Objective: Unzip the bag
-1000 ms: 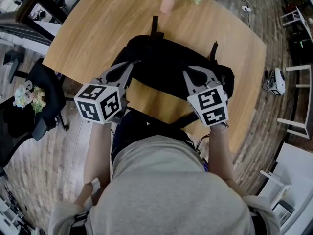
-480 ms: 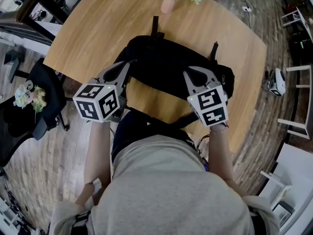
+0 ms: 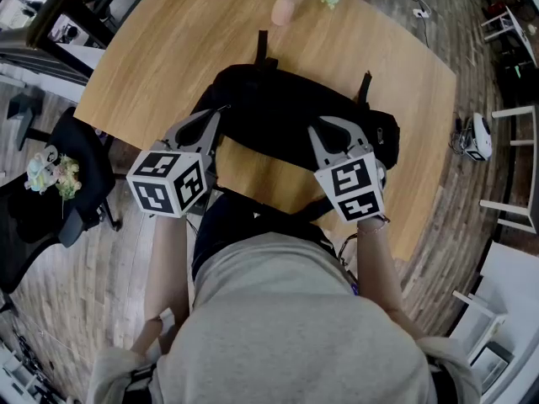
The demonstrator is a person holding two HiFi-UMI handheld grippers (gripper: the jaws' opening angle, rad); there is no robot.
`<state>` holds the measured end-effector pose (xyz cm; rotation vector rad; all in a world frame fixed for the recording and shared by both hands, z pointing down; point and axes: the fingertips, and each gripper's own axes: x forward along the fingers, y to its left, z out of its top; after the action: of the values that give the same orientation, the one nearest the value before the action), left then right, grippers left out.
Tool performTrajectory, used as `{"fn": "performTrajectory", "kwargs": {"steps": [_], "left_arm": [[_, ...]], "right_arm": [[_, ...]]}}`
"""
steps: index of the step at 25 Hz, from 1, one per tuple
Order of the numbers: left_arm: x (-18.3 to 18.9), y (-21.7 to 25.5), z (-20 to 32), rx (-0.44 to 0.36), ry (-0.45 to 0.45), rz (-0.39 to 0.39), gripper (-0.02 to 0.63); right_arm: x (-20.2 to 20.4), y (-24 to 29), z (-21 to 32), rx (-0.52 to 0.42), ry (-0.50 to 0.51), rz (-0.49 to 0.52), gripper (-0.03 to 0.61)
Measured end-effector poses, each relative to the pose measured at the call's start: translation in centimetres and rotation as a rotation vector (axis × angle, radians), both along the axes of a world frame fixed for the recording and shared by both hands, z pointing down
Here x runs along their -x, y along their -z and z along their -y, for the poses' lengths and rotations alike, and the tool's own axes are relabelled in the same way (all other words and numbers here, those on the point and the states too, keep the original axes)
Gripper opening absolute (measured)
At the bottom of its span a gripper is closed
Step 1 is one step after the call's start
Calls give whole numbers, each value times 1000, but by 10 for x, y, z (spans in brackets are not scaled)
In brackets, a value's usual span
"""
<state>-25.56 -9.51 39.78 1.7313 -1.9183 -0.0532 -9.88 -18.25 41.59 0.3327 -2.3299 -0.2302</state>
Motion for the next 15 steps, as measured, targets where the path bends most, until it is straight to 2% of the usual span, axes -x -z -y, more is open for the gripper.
{"fn": "performTrajectory", "kwargs": {"steps": [9, 15], "left_arm": [[-11, 20, 4, -9, -38, 63, 23], [-34, 29, 17, -21, -110, 64, 23]], "right_arm": [[-4, 8, -4, 31, -44, 68, 113], [-3, 30, -3, 155, -128, 302, 121]]}}
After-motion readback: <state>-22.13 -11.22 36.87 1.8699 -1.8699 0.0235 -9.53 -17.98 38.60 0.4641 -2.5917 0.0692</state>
